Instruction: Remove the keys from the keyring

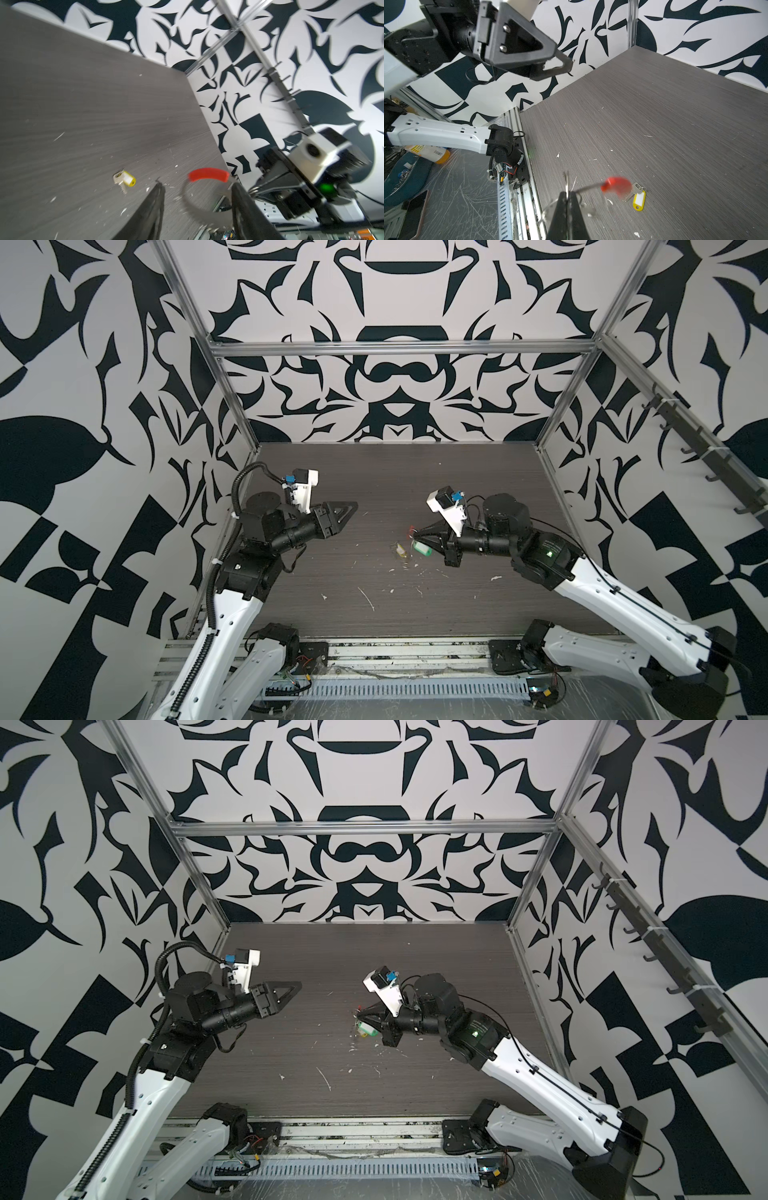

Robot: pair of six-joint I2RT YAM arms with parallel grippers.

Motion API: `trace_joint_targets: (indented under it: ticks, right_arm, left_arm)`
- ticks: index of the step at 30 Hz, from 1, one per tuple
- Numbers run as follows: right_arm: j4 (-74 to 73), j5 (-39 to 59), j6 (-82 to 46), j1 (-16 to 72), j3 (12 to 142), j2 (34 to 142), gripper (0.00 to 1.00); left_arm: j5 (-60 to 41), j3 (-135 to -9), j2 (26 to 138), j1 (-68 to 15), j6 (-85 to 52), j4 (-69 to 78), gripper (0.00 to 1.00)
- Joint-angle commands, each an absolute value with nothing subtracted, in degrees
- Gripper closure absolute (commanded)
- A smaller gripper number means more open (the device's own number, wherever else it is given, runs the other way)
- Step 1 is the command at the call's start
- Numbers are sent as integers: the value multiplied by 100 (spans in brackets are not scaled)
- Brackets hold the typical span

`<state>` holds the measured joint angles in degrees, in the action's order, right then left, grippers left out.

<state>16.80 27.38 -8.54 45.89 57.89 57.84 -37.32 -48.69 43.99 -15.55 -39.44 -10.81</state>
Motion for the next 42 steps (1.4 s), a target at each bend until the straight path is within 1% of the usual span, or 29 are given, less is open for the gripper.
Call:
trace_joint_targets:
  ticks: [1,4,7,9,13,16,20,24,27,31,39,42]
  right_arm:
    - [1494,3174,-664,4597,5967,5796,100]
    - [1402,3532,-601,4596,6035,5887,100]
    - [1331,3867,-580,4586,6138,6013,100]
    - [1324,3913,-576,4587,6231,6100,100]
    - [1266,4062,-615,4582,6394,6238,100]
    - [1233,4125,-628,4586,6485,6275,100]
    - [1213,4236,-668,4581,6570,6301,100]
    - [1257,4254,-681,4581,6644,6336,100]
    - [1259,4263,-702,4586,6680,6367,100]
    - [1283,4250,-729,4588,6695,6407,100]
    - [1569,4232,-731,4583,6862,6536,100]
    - [1673,4227,-712,4581,6930,6583,100]
  left_arm:
    - [-4801,-4628,4350,-1544,-4200,438,45]
    - [-5212,-4619,4518,-1665,-4214,708,47]
    - [-5300,-4588,4577,-2056,-4036,857,47]
    - [-5293,-4613,4579,-2377,-3797,793,47]
    - [-4957,-4835,4676,-3017,-3017,-3,50]
    - [-4834,-4930,4787,-3266,-2763,-331,52]
    - [-4868,-4939,4875,-3387,-2710,-361,60]
    - [-4848,-4976,4934,-3483,-2626,-425,63]
    - [-4799,-5023,4982,-3550,-2542,-530,68]
    - [-4700,-5031,4961,-3586,-2481,-560,73]
    - [-4406,-5214,4852,-3593,-2125,-974,76]
    - [-4410,-5281,4877,-3595,-2041,-1080,82]
